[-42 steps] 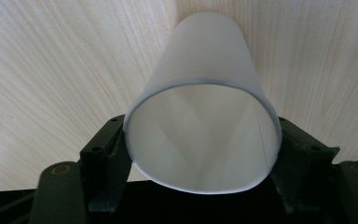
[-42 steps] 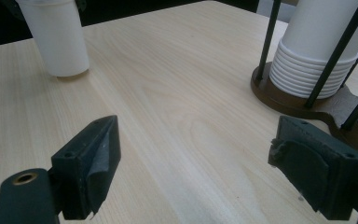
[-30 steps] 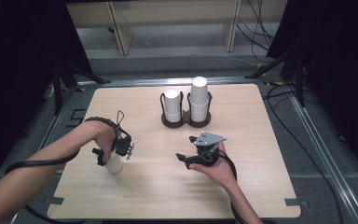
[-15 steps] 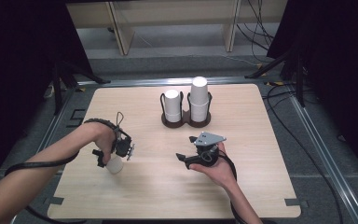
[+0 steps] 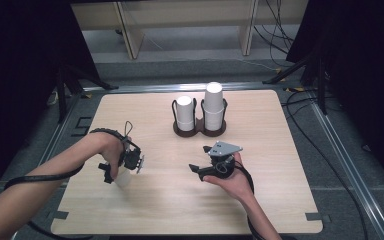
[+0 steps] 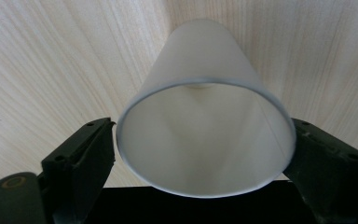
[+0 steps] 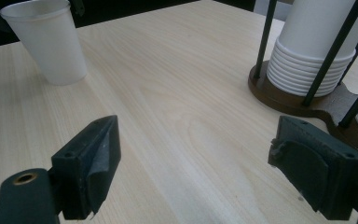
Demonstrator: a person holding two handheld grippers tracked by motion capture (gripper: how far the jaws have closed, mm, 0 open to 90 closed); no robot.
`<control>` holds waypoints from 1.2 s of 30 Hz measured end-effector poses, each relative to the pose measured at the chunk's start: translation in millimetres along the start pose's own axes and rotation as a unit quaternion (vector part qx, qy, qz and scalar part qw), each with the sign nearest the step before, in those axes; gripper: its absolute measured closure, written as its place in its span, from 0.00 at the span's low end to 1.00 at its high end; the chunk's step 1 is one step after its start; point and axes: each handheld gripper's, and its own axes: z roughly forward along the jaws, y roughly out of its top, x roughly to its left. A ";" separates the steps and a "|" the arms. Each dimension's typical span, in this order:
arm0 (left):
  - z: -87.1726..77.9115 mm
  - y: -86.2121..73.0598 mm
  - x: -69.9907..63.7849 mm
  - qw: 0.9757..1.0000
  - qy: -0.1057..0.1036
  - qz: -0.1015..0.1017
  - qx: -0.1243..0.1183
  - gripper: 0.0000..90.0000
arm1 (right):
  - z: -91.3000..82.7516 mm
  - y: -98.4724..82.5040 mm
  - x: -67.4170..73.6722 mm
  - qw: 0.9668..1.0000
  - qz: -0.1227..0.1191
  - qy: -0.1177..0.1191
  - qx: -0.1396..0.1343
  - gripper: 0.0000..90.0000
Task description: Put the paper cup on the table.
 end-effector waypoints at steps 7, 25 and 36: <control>-1.3 -1.6 -1.5 1.000 0.006 -0.013 -0.012 0.04 | 0.0 -0.1 0.1 1.000 0.001 0.000 0.000 0.18; -13.0 -6.6 -13.3 0.996 0.042 -0.027 -0.071 0.00 | 0.1 -0.5 0.5 1.000 0.004 -0.001 0.001 0.18; -16.2 -14.9 -14.3 0.983 0.094 -0.061 -0.146 0.02 | 0.0 -0.5 0.2 1.000 0.001 -0.002 0.000 0.17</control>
